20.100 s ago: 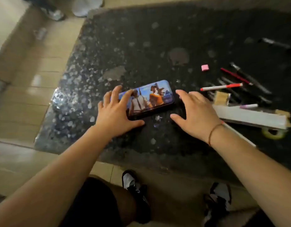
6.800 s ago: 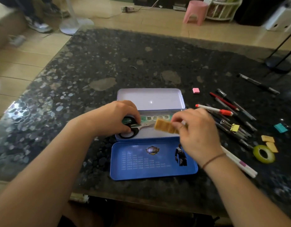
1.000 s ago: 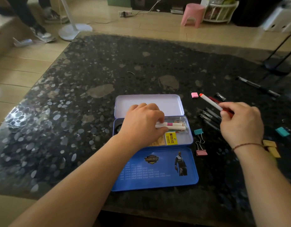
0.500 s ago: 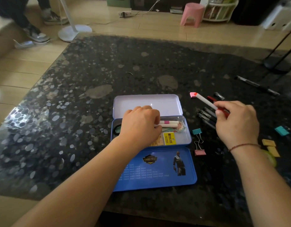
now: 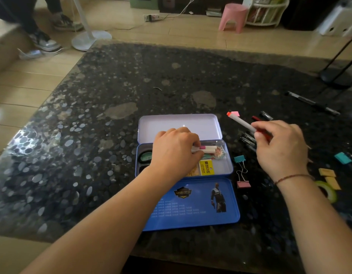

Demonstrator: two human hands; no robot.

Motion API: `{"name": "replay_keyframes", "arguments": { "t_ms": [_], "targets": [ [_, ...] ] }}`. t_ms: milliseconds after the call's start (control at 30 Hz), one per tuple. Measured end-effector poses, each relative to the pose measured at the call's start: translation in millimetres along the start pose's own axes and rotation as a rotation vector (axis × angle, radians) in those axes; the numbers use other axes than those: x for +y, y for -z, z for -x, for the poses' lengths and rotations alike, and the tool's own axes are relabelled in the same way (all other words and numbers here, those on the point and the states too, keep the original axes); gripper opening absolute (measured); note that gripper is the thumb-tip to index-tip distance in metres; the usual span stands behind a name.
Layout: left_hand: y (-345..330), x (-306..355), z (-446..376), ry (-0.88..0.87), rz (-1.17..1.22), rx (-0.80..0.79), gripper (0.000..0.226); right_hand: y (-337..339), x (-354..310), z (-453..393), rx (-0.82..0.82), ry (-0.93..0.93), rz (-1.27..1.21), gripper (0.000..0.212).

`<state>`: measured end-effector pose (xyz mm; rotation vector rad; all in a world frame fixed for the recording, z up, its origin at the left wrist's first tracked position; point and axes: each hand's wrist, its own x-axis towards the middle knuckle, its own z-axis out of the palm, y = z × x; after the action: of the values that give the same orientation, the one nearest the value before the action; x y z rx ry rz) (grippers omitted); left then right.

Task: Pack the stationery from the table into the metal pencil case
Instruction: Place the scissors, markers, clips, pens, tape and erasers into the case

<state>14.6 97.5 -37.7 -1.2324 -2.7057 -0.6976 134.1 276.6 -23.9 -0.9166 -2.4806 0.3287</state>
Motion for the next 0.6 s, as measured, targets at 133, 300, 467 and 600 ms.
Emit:
{"name": "replay_keyframes", "arguments": {
  "t_ms": [133,300,467,600],
  "targets": [
    [-1,1,1,0.032,0.024,-0.023,0.016,2,-3,2,-0.028,0.041,-0.04,0.026],
    [31,-18,-1,0.091,0.288,-0.053,0.016,1,-16,2,-0.082,0.215,-0.214,0.026],
    [68,-75,4,0.393,0.223,0.053,0.013,-18,-57,19,-0.165,0.44,-0.286,0.023],
    [65,-88,8,0.391,0.156,-0.127,0.012,-36,-81,30,-0.243,0.534,-0.307,0.021]
  ]
}}
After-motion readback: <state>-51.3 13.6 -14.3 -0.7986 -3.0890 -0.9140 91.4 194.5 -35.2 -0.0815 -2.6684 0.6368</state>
